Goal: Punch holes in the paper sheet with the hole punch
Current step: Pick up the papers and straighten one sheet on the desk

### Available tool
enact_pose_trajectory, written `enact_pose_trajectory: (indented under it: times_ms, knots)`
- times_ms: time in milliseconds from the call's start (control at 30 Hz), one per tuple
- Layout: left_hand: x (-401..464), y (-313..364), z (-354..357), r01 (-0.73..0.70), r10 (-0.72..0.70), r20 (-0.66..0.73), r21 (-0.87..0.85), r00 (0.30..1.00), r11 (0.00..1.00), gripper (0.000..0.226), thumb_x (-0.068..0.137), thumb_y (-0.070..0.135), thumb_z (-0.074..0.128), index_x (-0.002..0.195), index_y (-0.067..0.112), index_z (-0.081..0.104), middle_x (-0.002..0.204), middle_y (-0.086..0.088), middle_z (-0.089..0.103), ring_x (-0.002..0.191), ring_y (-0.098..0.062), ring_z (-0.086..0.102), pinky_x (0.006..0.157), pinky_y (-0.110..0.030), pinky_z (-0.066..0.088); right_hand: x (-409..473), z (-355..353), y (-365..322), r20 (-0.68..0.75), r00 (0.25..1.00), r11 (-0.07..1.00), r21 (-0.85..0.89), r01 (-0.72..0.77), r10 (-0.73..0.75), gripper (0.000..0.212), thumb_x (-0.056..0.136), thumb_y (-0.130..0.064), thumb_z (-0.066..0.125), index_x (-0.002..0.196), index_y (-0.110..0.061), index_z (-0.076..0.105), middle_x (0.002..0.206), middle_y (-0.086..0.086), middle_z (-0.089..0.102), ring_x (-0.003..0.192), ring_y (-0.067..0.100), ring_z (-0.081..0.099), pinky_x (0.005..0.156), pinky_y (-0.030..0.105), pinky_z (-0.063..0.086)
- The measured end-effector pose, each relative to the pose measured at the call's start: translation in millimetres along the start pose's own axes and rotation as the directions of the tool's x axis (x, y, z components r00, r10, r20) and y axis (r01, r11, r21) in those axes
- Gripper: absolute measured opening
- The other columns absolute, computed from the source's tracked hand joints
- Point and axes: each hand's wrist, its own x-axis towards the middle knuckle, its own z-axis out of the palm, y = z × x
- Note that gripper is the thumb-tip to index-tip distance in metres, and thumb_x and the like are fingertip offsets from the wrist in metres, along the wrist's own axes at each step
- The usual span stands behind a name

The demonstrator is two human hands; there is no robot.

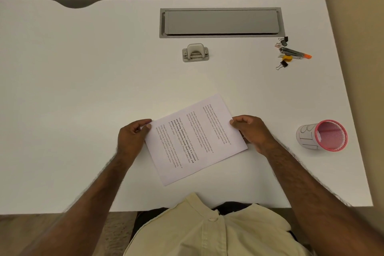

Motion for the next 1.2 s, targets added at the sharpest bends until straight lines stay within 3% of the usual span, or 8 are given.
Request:
enact_pose_trajectory:
  times_ms: [100,367,500,700,867,933,1100,1200]
  knots:
    - [0.3,-0.4,-0.2,-0.007,0.007,-0.001,0.004,1.0,1.0,0.017,0.1,0.021,0.075,0.115,0.024,0.082,0.106,0.003,0.08,0.086,-0.009,0.067,0.091,-0.041,0.06,3.6,-0.4,2.1,-0.011,1.0,1.0,-0.009,0.014,-0.014,0.014,0.096,-0.025,0.077,0.106,-0.015,0.079,0.094,-0.002,0.076,0.075,0.014,0.065,0.067,0.029,0.051]
    - [0.7,0.2,0.7,0.005,-0.005,-0.011,0.011,1.0,1.0,0.02,0.099,0.022,0.075,0.118,0.02,0.082,0.106,-0.001,0.08,0.09,-0.014,0.068,0.097,-0.052,0.062,6.5,1.6,1.8,-0.044,0.998,0.998,-0.047,0.042,-0.044,0.002,0.098,-0.019,0.075,0.099,-0.019,0.077,0.087,-0.005,0.072,0.071,0.008,0.06,0.064,0.023,0.048]
    - [1.6,0.5,1.4,0.005,-0.005,-0.014,0.012,1.0,1.0,0.02,0.099,0.023,0.076,0.117,0.021,0.083,0.097,0.002,0.076,0.088,-0.014,0.066,0.098,-0.053,0.061,6.4,1.0,0.0,-0.04,0.998,0.996,-0.08,0.049,-0.052,0.011,0.099,-0.016,0.073,0.109,-0.013,0.076,0.094,-0.003,0.07,0.073,0.006,0.059,0.068,0.022,0.047]
    - [3.5,-0.6,2.3,0.011,-0.011,-0.016,0.009,1.0,1.0,0.02,0.098,0.025,0.077,0.117,0.021,0.083,0.101,0.001,0.078,0.088,-0.015,0.065,0.096,-0.055,0.061,3.7,0.7,-4.7,-0.007,1.0,0.999,-0.051,-0.002,0.002,0.02,0.097,-0.024,0.076,0.111,-0.01,0.077,0.102,0.006,0.075,0.082,0.02,0.064,0.075,0.037,0.051]
    - [3.6,-2.3,1.2,0.006,-0.006,-0.01,0.001,1.0,1.0,0.019,0.098,0.028,0.076,0.117,0.027,0.081,0.084,0.0,0.064,0.08,-0.019,0.057,0.087,-0.05,0.06,3.6,2.3,-3.5,-0.032,0.999,0.999,-0.053,0.014,-0.016,0.02,0.095,-0.02,0.078,0.113,-0.01,0.076,0.102,0.005,0.074,0.084,0.019,0.063,0.069,0.029,0.048]
    - [1.3,-2.4,1.0,0.024,-0.025,-0.013,-0.054,1.0,0.998,0.023,0.099,0.031,0.075,0.121,0.028,0.078,0.082,0.001,0.064,0.079,-0.019,0.06,0.084,-0.044,0.059,3.7,2.1,-2.5,-0.035,0.999,0.998,-0.055,0.012,-0.014,0.018,0.095,-0.019,0.078,0.111,-0.01,0.076,0.1,0.005,0.075,0.081,0.018,0.063,0.064,0.025,0.047]
    - [-16.8,-4.8,1.5,0.192,-0.203,0.0,-0.325,0.979,0.926,0.022,0.103,0.022,0.069,0.125,0.023,0.072,0.106,-0.009,0.079,0.088,-0.018,0.076,0.071,-0.03,0.066,3.3,0.8,-0.8,-0.03,1.0,1.0,-0.004,-0.006,0.006,0.023,0.095,-0.017,0.079,0.114,-0.007,0.076,0.107,0.008,0.078,0.088,0.018,0.066,0.069,0.025,0.05]
    - [-36.0,-12.3,-0.9,0.254,-0.239,0.088,-0.413,0.967,0.875,0.021,0.107,0.016,0.061,0.124,0.014,0.073,0.109,-0.01,0.082,0.097,-0.025,0.081,0.077,-0.031,0.067,2.3,-0.4,-0.3,-0.025,0.999,0.998,0.05,-0.029,0.03,0.025,0.095,-0.016,0.078,0.118,-0.006,0.075,0.109,0.009,0.078,0.089,0.018,0.068,0.07,0.026,0.053]
